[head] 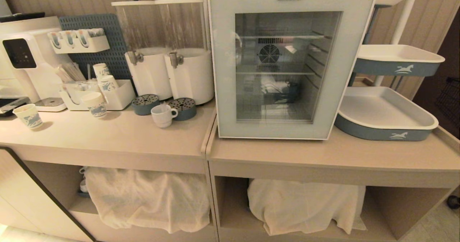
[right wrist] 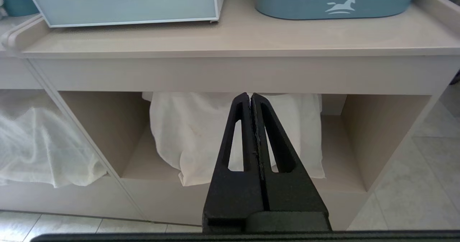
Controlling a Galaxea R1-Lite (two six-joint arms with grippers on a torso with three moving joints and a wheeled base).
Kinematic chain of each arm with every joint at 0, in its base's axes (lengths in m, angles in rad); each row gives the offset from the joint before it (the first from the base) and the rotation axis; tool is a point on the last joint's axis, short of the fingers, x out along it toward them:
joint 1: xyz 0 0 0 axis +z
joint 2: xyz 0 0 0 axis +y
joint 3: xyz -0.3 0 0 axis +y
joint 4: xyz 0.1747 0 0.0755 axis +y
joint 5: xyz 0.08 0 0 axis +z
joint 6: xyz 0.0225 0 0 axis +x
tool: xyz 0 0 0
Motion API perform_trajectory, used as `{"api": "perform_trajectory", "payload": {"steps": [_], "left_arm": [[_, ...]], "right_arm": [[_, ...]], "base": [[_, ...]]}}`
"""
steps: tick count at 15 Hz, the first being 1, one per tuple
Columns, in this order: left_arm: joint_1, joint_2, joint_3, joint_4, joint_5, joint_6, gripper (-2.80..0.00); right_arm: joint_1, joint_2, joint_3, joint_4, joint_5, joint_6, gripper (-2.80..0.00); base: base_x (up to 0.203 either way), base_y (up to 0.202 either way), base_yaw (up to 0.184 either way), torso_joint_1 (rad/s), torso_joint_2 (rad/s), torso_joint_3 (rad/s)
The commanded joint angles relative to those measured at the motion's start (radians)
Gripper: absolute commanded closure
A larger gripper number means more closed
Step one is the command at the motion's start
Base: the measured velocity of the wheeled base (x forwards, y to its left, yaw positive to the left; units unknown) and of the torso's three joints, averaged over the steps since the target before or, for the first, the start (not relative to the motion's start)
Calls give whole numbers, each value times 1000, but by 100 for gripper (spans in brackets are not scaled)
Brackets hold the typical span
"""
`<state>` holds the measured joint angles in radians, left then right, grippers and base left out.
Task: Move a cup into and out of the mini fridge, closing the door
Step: Open the freezer door
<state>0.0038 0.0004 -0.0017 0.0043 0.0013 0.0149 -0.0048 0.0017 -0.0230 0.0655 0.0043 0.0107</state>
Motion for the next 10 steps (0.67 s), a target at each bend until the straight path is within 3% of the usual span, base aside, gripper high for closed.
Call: {"api": "perform_trajectory", "payload": {"steps": [1,10], "left_arm": [[-1,0,0,0,0,0,0],[-1,1,0,0,0,2,0]], "right_arm": [[-1,1,0,1,0,0,0],[-1,1,0,1,0,0,0]], "base": [[0,0,0,0,0,0],[0,0,0,0,0,0]]}}
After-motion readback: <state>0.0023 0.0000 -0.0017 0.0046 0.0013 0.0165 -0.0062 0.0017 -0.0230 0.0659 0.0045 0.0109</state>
